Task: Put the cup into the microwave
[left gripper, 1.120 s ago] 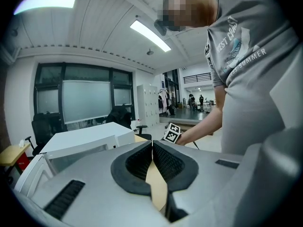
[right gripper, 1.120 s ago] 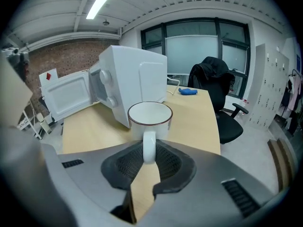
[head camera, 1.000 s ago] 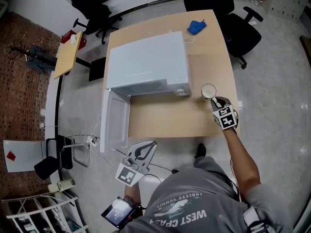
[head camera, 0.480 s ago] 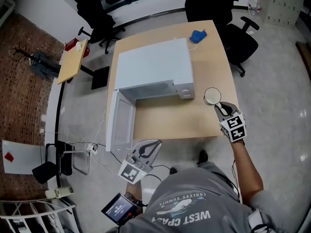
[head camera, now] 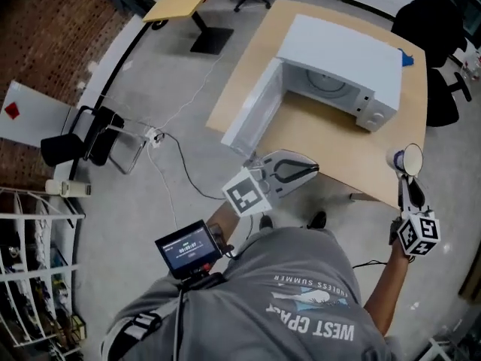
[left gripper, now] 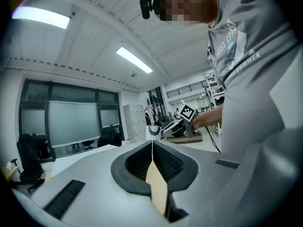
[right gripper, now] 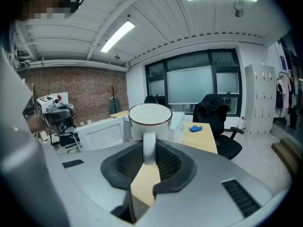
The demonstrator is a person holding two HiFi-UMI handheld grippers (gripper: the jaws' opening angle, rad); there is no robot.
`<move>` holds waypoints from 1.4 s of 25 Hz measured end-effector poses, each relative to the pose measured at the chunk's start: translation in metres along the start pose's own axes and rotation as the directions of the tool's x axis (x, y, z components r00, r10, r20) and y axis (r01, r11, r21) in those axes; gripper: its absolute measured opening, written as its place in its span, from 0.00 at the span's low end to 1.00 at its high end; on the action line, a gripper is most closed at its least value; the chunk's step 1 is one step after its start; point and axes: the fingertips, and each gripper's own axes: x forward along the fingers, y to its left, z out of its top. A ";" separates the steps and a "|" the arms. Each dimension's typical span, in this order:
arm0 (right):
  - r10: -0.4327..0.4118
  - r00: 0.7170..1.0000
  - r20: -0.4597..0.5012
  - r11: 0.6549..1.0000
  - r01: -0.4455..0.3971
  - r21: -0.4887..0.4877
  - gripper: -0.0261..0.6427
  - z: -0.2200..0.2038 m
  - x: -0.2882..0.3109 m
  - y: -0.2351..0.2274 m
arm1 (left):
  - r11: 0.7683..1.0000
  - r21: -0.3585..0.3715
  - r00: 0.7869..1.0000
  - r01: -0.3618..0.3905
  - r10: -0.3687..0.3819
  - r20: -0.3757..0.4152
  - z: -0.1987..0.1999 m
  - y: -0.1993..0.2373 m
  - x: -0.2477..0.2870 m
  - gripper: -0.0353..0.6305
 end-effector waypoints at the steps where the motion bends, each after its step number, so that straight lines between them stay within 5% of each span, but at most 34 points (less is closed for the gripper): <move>1: 0.008 1.000 0.003 1.000 -0.008 0.007 0.14 0.006 -0.002 0.018 | 1.000 0.028 1.000 0.005 -0.006 0.011 0.003 0.003 -0.014 0.09; 4: 0.036 0.999 0.003 0.999 -0.036 0.000 0.14 0.017 -0.007 0.063 | 0.996 0.084 1.000 0.009 -0.011 0.023 0.007 0.009 -0.047 0.09; 18: 0.115 0.993 0.042 0.993 -0.114 -0.017 0.14 0.045 -0.025 0.199 | 0.991 0.129 0.997 0.038 -0.047 0.064 0.008 0.017 -0.130 0.09; 35: 0.132 0.990 0.057 0.989 -0.127 -0.078 0.14 0.061 -0.044 0.244 | 0.986 0.154 0.993 0.069 -0.083 0.086 0.011 0.005 -0.148 0.09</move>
